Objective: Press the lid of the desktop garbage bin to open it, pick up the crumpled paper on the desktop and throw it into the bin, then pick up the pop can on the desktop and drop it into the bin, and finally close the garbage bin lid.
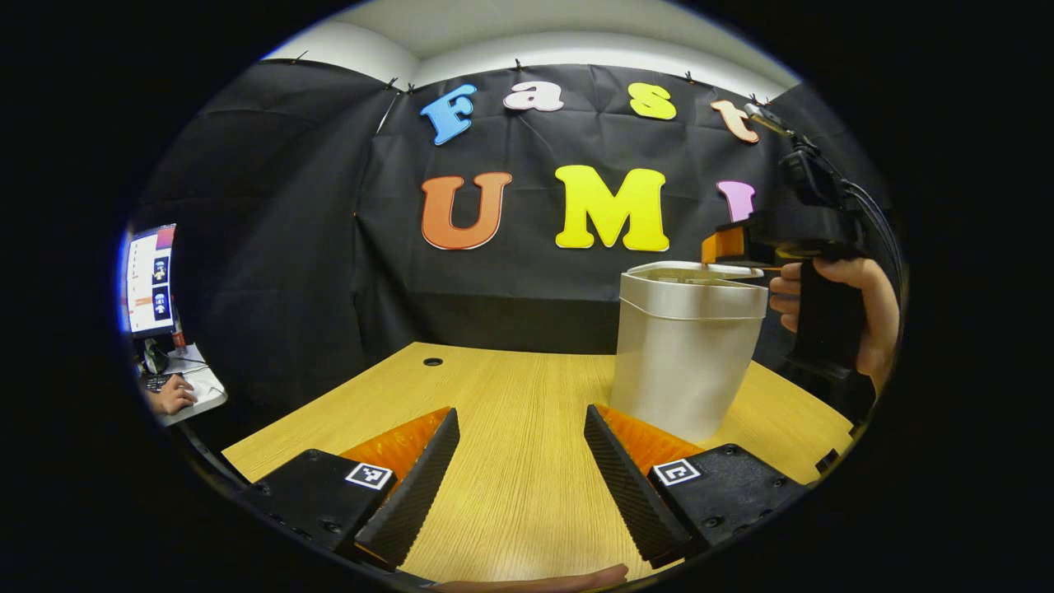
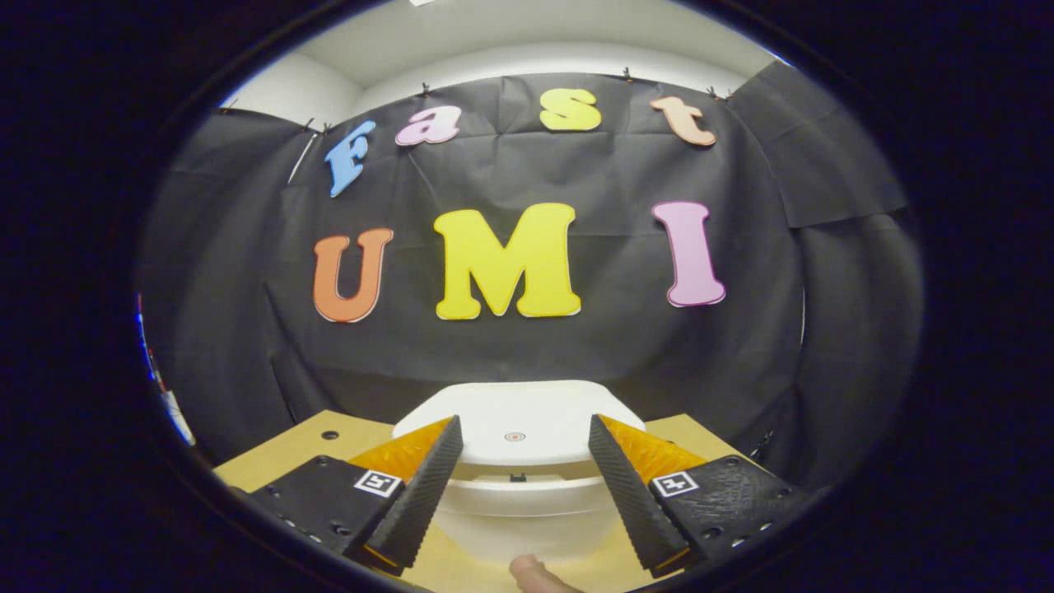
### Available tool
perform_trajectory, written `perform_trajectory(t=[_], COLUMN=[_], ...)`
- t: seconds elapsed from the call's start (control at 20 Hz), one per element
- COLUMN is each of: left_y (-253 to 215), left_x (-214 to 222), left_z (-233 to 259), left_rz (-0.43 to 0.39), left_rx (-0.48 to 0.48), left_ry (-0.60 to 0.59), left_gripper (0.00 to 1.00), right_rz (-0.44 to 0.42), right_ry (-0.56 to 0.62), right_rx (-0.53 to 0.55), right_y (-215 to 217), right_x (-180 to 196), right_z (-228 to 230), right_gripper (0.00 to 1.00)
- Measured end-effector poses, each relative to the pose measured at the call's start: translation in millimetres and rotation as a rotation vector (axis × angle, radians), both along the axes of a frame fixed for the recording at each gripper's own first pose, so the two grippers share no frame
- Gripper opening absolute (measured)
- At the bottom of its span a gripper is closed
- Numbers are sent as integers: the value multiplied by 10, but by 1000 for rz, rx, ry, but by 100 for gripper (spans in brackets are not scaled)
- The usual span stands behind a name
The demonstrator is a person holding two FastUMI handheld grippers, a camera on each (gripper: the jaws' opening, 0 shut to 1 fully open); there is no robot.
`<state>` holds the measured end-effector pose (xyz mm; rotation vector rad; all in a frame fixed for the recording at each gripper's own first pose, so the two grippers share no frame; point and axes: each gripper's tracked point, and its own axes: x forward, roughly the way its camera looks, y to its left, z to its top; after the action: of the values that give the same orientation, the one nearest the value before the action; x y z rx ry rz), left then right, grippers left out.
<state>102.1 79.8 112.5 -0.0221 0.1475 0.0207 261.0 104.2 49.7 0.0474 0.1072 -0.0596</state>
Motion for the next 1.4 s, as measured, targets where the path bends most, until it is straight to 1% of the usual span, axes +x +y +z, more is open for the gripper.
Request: perform_trajectory(t=[0.1,0.2,0.3,0.35,0.45,0.5,0.55,0.6,0.65,0.75,0.8,0.95,1.05,1.2,1.25,1.4], left_y=[3,1,-6,-16,-45,-55,-74,-84,-110,-161,-182,-153,-143,-93,-72,-107], left_x=[39,52,36,31,44,49,31,30,7,-27,-42,-44,-42,-73,-66,-125], left_z=[-71,-114,-72,-66,-41,-45,-55,-64,-51,36,81,186,161,218,237,312], left_rz=[5,9,13,10,0,0,0,0,0,-10,-17,-13,-12,17,29,51], left_rx=[-14,-20,-17,-18,-12,-8,-7,-8,-8,2,10,10,-3,-7,-7,-13], left_ry=[23,42,31,25,15,16,17,21,21,0,-17,-69,-64,-78,-82,-103], left_gripper=[99,99,99,99,99,99,99,99,99,99,99,98,99,99,99,98], right_rz=[-7,-6,12,23,38,37,33,32,33,52,66,78,80,102,101,85], right_ry=[50,144,140,142,149,155,141,143,111,81,84,103,86,47,31,35], right_rx=[-38,-23,-38,-41,-22,-43,-64,-47,-48,-70,-72,1,11,-42,-39,-47], right_y=[-41,-49,-71,-76,-56,-62,-81,-87,-45,-61,-60,-117,-194,-302,-356,-563], right_x=[82,121,136,123,120,101,113,103,117,130,130,144,143,1,-83,-453], right_z=[-85,-271,-255,-261,-364,-397,-399,-415,-372,-298,-289,-304,-259,-281,-278,-405], right_gripper=[94,94,96,94,95,96,96,96,98,97,95,95,95,94,94,93])
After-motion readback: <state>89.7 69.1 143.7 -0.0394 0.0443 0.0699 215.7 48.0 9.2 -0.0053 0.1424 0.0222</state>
